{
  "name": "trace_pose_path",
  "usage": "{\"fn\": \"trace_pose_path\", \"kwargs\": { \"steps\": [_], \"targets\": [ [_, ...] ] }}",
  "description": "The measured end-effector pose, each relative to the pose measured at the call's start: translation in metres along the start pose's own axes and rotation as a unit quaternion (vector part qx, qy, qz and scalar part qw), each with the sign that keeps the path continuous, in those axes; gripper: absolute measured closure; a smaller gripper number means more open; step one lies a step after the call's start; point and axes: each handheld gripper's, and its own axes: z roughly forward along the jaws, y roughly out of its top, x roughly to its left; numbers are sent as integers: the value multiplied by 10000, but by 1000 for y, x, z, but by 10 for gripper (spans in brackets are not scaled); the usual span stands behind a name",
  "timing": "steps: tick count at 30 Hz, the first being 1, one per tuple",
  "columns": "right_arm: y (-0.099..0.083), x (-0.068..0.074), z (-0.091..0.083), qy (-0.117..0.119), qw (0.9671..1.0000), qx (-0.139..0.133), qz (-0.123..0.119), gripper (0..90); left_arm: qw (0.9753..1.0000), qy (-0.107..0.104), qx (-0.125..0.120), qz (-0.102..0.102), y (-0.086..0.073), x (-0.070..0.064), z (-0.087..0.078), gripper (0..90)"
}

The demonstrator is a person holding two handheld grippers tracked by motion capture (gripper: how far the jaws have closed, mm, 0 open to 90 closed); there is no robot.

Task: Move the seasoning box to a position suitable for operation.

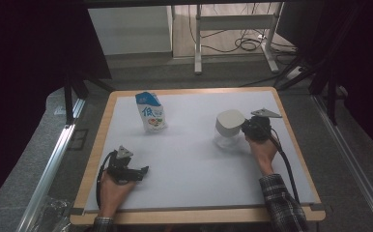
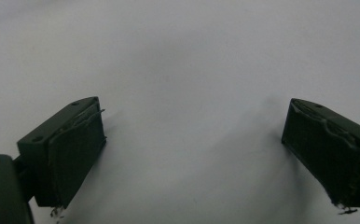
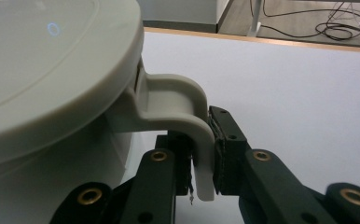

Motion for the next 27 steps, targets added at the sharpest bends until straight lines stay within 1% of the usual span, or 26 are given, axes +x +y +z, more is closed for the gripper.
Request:
{"fn": "trace_pose_path", "kwargs": {
  "steps": [3,6,8,12,13,15,16,22,27],
  "targets": [
    [-1,2,-3,56,10000,-11,-21,795,10000,2,-4,-7,0,0,0,56],
    [-3,7,-12,162,9998,-35,-71,794,10000,3,9,2,0,0,0,56],
    [-3,9,-14,191,9998,-41,-96,793,10000,3,11,6,0,0,0,56],
    [-5,17,-24,307,9994,-72,-175,790,10000,1,9,1,0,0,0,56],
    [-7,22,-30,380,9990,-64,-207,790,10000,4,10,5,0,0,0,56],
    [-7,24,-31,403,9989,-73,-222,790,10000,4,10,6,0,0,0,56],
    [-9,29,-36,475,9985,-96,-250,790,10000,4,9,5,0,0,0,56],
    [-15,37,-44,538,9979,-117,-332,790,10000,3,10,6,0,0,0,56],
    [-25,43,-51,650,9974,-88,-291,790,10000,4,9,5,0,0,0,56]
  ]
}}
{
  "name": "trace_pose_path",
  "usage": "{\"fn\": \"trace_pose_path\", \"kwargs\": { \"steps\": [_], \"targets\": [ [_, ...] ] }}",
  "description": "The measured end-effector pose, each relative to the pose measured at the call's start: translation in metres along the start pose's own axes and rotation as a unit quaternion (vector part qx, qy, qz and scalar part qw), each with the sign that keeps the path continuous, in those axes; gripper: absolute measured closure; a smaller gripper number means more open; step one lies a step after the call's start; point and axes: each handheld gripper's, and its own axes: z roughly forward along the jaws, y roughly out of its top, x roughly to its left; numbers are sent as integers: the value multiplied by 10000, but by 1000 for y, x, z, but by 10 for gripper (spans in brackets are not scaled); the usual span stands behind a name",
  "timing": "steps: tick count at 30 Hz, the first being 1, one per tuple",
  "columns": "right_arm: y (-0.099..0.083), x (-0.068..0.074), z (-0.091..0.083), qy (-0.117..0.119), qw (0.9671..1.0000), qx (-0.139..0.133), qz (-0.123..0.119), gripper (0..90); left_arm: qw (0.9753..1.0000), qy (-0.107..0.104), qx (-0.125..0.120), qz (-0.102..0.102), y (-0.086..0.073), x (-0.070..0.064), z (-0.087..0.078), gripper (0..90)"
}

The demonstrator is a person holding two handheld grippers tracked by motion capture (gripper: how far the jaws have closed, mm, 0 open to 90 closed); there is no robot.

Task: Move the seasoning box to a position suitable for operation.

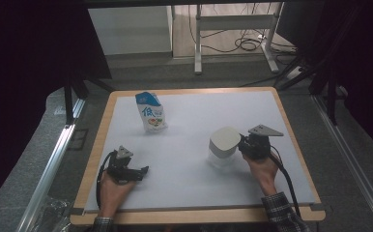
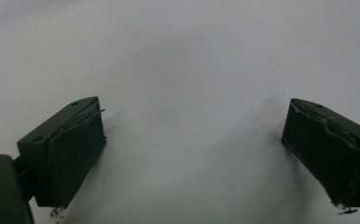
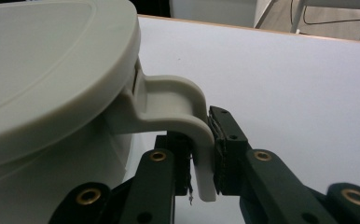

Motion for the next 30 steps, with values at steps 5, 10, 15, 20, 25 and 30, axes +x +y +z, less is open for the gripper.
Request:
{"fn": "trace_pose_path", "kwargs": {
  "steps": [5,10,15,20,25,30],
  "targets": [
    [-6,5,-5,9,10000,14,-27,789,10000,-3,0,-3,0,0,0,56],
    [-16,13,-11,37,10000,47,-29,789,10000,-2,-2,-4,0,0,0,56],
    [-24,16,-15,18,10000,72,37,787,10000,1,-2,-2,0,0,0,56],
    [-29,17,-17,80,9999,41,100,786,10000,-2,-2,-5,0,0,0,56],
    [-34,19,-16,-3,10000,70,15,778,10000,-1,-2,-5,0,0,0,56],
    [-38,19,-16,22,9999,128,44,771,10000,-3,-2,-5,0,0,0,56]
  ]
}}
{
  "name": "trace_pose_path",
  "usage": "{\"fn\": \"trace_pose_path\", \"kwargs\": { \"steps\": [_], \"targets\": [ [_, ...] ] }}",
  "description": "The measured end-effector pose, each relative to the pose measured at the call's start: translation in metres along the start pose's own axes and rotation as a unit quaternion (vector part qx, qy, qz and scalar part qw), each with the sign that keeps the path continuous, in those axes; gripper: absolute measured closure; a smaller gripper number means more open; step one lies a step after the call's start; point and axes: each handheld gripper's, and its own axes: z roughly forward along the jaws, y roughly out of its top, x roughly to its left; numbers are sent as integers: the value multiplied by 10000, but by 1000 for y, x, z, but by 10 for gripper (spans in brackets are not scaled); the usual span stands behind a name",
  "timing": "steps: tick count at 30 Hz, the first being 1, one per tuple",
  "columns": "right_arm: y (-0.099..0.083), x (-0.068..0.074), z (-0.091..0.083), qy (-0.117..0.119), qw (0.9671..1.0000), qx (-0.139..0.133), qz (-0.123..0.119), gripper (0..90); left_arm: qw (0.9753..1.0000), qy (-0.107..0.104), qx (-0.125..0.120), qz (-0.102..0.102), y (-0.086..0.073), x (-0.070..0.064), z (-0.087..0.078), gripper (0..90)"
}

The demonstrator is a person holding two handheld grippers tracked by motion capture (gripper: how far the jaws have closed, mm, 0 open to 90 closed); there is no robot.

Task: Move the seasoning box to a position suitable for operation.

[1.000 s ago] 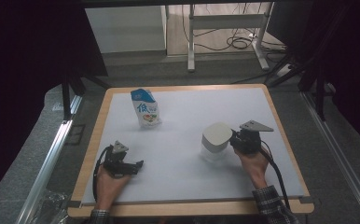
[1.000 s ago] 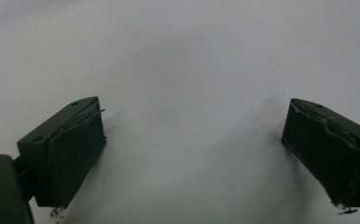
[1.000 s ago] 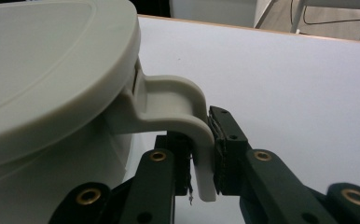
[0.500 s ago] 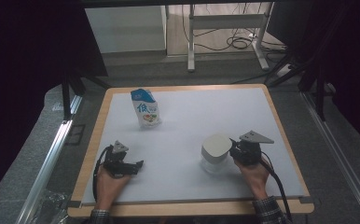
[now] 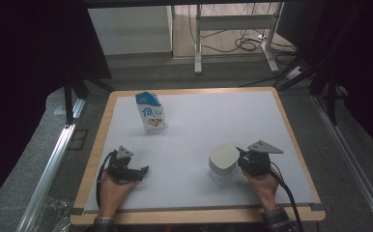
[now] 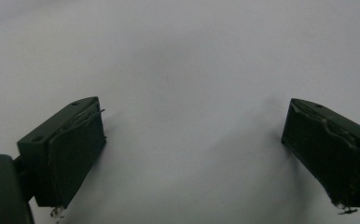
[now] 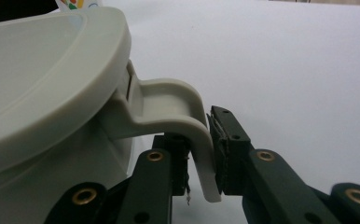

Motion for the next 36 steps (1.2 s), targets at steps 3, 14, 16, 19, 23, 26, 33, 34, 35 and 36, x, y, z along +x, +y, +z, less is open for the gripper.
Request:
{"fn": "trace_pose_path", "kwargs": {
  "steps": [3,14,16,19,23,26,33,34,35,36],
  "targets": [
    [-4,-2,0,26,10000,-26,77,772,10000,4,0,4,0,0,0,56],
    [-5,-1,-2,-150,9995,-205,184,772,10000,4,0,4,0,0,0,56],
    [-3,-5,0,-138,9992,-271,259,773,10000,2,0,1,0,0,0,56],
    [0,-10,3,-163,9986,-354,364,773,10000,4,2,6,0,0,0,56],
    [5,-14,13,-294,9984,-362,317,772,10000,1,2,2,0,0,0,56],
    [7,-15,19,-334,9983,-362,310,773,10000,4,3,6,0,0,0,56],
    [7,-18,26,-447,9980,-336,286,772,10000,1,1,2,0,0,0,56],
    [7,-19,26,-419,9981,-321,304,769,10000,0,3,3,0,0,0,56],
    [7,-20,26,-393,9982,-309,321,767,10000,2,3,5,0,0,0,56],
    [7,-20,26,-374,9984,-293,303,765,10000,1,2,3,0,0,0,56]
  ]
}}
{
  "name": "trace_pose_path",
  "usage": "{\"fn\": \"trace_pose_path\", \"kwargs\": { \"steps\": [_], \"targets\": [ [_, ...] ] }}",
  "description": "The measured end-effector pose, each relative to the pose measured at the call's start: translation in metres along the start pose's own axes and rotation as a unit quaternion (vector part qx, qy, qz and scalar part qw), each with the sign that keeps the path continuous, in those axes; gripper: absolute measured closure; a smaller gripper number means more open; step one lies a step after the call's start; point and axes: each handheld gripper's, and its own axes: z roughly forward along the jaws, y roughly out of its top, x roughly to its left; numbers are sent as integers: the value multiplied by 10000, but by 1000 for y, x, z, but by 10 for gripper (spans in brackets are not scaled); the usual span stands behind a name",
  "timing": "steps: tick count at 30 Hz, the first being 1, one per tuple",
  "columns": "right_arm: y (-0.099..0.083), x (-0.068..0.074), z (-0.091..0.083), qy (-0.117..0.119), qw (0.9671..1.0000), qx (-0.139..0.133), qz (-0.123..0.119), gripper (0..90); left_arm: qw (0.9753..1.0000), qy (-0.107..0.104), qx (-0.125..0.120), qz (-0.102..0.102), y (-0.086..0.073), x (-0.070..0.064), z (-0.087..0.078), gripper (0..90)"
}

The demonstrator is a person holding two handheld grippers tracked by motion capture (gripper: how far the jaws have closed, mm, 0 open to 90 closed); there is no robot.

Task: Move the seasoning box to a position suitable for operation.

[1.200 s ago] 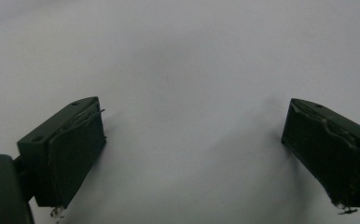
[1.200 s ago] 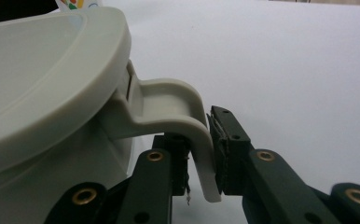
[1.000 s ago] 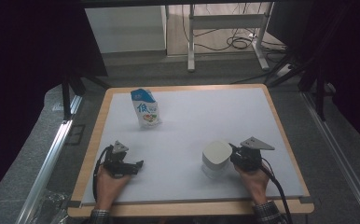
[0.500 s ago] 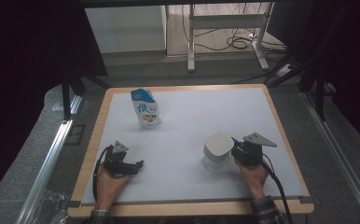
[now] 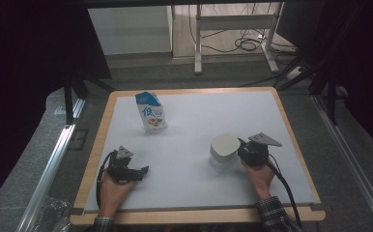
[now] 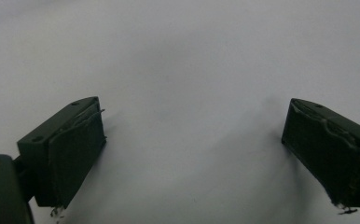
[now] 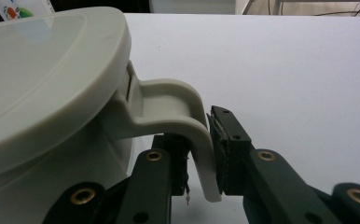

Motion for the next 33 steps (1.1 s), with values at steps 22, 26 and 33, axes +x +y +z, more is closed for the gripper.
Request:
{"fn": "trace_pose_path", "kwargs": {
  "steps": [22,26,33],
  "targets": [
    [-7,-7,-15,-174,9977,384,-534,455,10000,-10,29,-7,1,0,0,55],
    [-10,-11,-20,-101,9984,400,-391,437,10000,-25,37,-4,1,1,0,50],
    [-11,-16,-32,128,9993,281,-226,423,10000,-45,41,-16,1,0,0,43]
  ]
}}
